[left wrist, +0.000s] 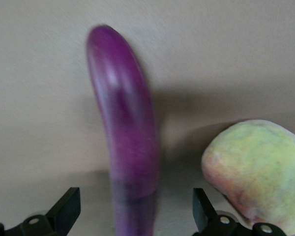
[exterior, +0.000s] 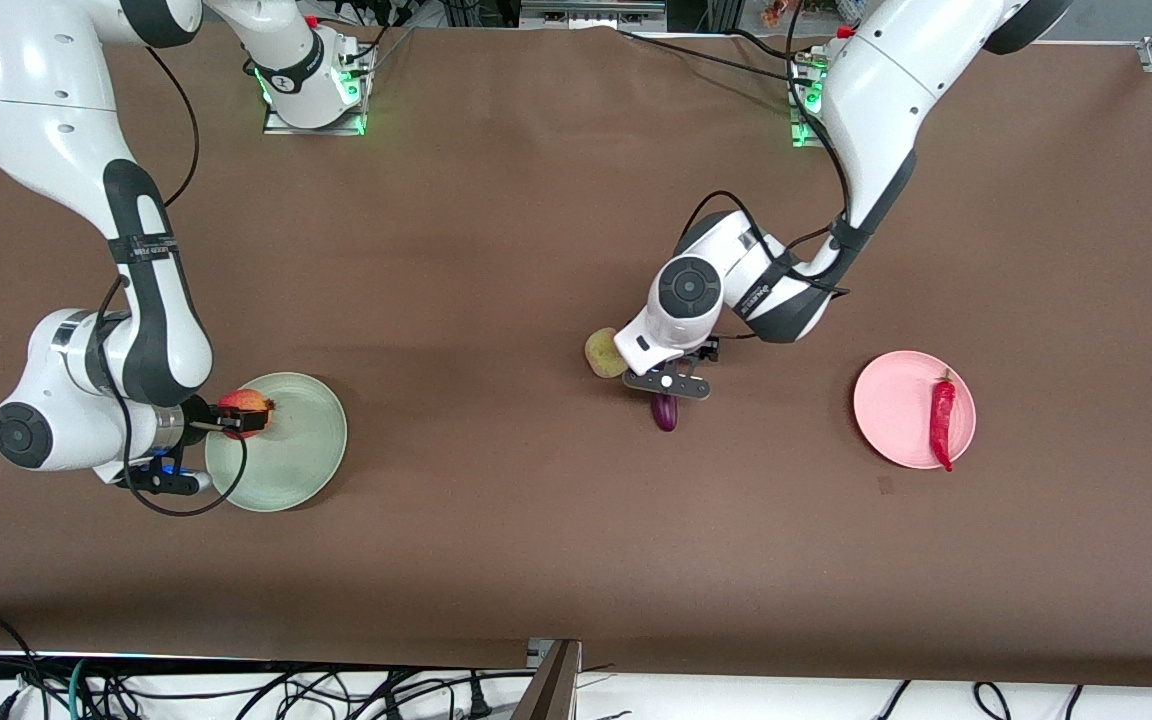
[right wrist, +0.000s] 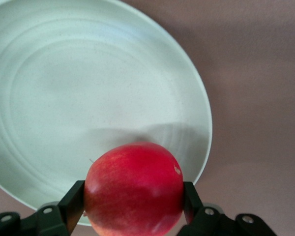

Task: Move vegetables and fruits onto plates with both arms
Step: 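Grasp the purple eggplant with the left gripper while the right gripper carries the apple, then carry the eggplant to the pink plate while the right gripper releases the apple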

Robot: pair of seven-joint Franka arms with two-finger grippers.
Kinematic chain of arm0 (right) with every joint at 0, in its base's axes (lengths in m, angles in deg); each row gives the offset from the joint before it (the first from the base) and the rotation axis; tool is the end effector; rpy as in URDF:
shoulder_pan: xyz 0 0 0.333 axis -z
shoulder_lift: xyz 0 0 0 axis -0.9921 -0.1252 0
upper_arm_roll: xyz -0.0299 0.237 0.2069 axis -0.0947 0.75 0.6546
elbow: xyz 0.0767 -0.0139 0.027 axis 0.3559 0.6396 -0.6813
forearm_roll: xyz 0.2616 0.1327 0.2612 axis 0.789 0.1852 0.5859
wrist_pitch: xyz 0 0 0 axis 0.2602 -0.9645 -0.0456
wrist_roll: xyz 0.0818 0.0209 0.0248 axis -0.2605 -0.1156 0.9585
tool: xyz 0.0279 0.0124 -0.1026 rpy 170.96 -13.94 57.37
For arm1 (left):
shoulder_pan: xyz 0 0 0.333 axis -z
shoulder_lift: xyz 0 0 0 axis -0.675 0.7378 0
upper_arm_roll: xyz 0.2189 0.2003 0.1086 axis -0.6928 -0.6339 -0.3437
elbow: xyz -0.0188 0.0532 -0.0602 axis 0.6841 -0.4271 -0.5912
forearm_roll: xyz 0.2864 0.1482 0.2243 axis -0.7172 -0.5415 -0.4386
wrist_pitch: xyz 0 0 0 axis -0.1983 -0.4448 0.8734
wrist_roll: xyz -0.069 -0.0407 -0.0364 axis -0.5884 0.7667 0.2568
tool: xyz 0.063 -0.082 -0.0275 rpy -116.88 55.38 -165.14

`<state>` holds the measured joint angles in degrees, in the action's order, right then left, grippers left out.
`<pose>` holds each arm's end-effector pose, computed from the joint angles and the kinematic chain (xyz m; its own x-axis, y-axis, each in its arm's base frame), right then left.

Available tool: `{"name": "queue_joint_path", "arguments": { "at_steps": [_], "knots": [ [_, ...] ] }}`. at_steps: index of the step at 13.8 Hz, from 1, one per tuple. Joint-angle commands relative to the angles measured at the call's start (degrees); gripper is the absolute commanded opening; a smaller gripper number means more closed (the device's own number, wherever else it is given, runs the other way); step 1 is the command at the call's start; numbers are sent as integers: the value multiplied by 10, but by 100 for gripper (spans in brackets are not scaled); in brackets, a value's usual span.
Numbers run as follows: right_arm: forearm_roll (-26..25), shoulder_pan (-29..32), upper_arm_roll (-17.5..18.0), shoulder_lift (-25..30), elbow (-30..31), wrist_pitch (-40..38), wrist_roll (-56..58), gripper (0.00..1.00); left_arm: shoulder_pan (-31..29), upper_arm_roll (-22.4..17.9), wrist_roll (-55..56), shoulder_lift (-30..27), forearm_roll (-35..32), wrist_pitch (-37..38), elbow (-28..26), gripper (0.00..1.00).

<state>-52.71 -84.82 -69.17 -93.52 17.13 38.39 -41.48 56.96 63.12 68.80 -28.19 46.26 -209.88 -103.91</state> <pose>0.6975 -0.0143 0.2229 0.9579 -0.0830 -0.2749 -0.1011 -0.9935 -0.0521 0.5401 -0.3849 0.1948 0.9775 -0.1527 -0.1456 -0.1567 -0.9875 -0.0164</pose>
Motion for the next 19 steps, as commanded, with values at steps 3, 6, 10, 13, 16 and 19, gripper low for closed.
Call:
{"name": "queue_joint_path", "arguments": {
  "at_steps": [3, 6, 10, 13, 16, 19],
  "knots": [
    [-9, 4, 7, -3, 9, 29, 7, 100, 3, -4, 18, 7, -38, -14, -9, 62],
    [-8, -2, 11, 11, 2, 17, 6, 100, -5, -4, 11, 4, -38, -10, -9, 2],
    [-7, -51, 12, 17, -56, -62, -48, 100, -13, -3, 11, -7, -38, 6, -8, 0],
    [-4, -124, 12, 28, -60, -63, -170, 100, -18, -4, 4, -36, -38, 67, 1, 0],
    [0, -212, 13, 28, -64, -44, -312, 100, -67, -4, -104, -92, -38, 153, 2, 0],
    [2, -288, 16, 22, -67, 17, -454, 100, -152, -3, -265, -120, -37, 184, 4, 0]
  ]
}}
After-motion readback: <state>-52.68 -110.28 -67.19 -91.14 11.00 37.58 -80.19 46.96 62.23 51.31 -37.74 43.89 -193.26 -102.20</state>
